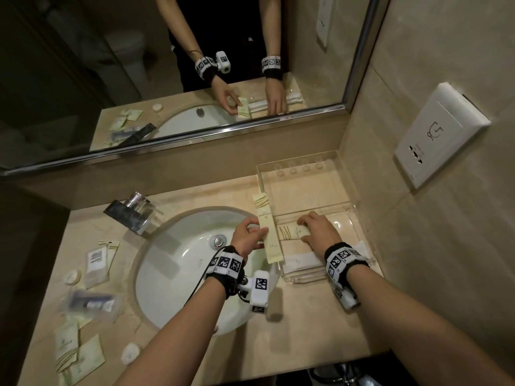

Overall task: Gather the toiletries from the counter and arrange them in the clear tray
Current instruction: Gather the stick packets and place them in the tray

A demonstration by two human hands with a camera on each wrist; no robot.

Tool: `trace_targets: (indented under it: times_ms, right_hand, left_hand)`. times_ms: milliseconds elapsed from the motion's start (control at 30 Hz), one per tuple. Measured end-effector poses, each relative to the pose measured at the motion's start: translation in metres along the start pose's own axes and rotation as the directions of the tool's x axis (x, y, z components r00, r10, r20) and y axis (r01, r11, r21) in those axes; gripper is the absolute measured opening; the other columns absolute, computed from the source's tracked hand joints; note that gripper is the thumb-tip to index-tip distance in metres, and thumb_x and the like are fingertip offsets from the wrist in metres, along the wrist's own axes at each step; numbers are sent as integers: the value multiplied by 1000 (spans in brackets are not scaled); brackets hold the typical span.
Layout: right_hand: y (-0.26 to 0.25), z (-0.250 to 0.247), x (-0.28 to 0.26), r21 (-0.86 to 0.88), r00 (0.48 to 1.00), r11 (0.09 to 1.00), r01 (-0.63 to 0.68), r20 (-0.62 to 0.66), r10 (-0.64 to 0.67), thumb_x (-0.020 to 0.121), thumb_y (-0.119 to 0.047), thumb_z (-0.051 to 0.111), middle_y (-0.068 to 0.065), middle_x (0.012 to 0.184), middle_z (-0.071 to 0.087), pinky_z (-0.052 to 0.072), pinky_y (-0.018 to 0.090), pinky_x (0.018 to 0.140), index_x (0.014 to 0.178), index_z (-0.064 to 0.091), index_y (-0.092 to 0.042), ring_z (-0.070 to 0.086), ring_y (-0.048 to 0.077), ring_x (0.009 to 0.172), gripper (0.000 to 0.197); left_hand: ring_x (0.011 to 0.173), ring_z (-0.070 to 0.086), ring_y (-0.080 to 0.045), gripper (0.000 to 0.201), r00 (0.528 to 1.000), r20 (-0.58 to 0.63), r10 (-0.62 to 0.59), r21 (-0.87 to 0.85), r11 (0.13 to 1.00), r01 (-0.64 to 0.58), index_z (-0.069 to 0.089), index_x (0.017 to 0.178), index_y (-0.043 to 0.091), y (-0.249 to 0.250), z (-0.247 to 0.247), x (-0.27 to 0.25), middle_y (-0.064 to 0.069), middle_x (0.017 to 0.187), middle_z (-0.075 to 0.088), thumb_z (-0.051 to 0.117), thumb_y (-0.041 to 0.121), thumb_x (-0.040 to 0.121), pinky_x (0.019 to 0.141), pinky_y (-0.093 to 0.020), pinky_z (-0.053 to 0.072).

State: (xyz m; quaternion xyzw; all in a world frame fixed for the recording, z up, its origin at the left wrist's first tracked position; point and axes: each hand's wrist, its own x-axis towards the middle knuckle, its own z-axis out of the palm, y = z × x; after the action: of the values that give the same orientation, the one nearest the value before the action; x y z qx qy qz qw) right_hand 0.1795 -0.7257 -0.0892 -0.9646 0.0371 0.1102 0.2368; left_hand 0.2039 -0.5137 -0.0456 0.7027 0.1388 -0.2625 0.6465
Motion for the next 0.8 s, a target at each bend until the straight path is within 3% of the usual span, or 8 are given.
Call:
trace_targets:
  times_ms: [233, 333, 400, 467, 533, 633, 700, 800]
  right_hand:
    - [-4, -11, 9, 4, 995, 996, -93, 45, 92, 76, -19, 78, 5, 100, 60, 52, 35, 76, 91, 54, -26, 59, 24, 89, 29]
    - [-12, -34, 3, 50, 997, 998, -35, -70, 38, 85, -33, 68, 1, 93, 65, 49, 35, 77, 95, 67, -28, 56, 22, 88, 12]
    - [-23, -54, -3, 159, 980, 986, 47, -197, -15, 89, -34, 64, -4, 83, 65, 47, 31, 73, 94, 69, -24, 57, 18, 82, 13]
    - [-37, -72, -7, 383, 966, 921, 79, -257, 24, 88, -29, 68, -9, 76, 65, 46, 15, 67, 90, 69, -22, 60, 9, 76, 7]
    - [-46, -80, -5, 569, 979, 821, 47, -190, 76, 84, -26, 73, -8, 77, 69, 45, 8, 66, 92, 70, -20, 63, 4, 74, 10]
    - [-46, -74, -1, 680, 984, 728, -87, -57, 171, 85, -24, 73, 0, 83, 73, 50, 18, 69, 100, 68, -15, 69, 13, 80, 18]
    - [-31, -56, 4, 708, 933, 653, -267, 18, 361, 85, -22, 72, 4, 93, 70, 54, 29, 73, 103, 66, -12, 67, 22, 87, 21]
    - [2, -26, 10, 739, 779, 465, -488, 129, 614, 84, -20, 72, 10, 92, 69, 57, 42, 86, 95, 66, -5, 66, 28, 86, 20]
  left_hand:
    - [79, 68, -18, 18, 998, -60, 2, -4, 1000, -3, 45, 111, 6, 6, -2, -1, -12, 95, 72, 52, 3, 94, 71, -33, 57]
    - [81, 69, -18, 22, 997, -73, 32, -16, 999, -33, 43, 117, 6, 11, -1, 0, -15, 102, 71, 48, 3, 96, 75, -38, 55]
    - [84, 68, -21, 27, 997, -55, 53, -9, 999, -53, 45, 123, 6, 16, 1, 1, -16, 105, 70, 47, 4, 96, 81, -43, 55]
    - [85, 67, -25, 31, 997, -39, 71, 13, 997, -70, 48, 128, 7, 20, 7, -1, -16, 100, 70, 47, 5, 97, 86, -48, 53]
    - [81, 65, -24, 32, 995, -34, 93, 46, 995, -91, 52, 128, 8, 25, 16, -3, -9, 87, 69, 47, 6, 96, 88, -47, 52]
    - [86, 65, -26, 29, 996, -11, 91, 75, 993, -90, 54, 124, 11, 31, 30, -6, -11, 96, 68, 48, 7, 96, 89, -44, 53]
    - [92, 67, -31, 29, 995, -52, 84, 115, 990, -78, 53, 124, 14, 29, 35, -3, -12, 105, 69, 48, 9, 95, 91, -47, 54]
    - [91, 68, -35, 29, 984, -153, 89, 138, 988, -68, 52, 124, 14, 21, 33, 3, -14, 106, 68, 47, 10, 95, 87, -51, 55]
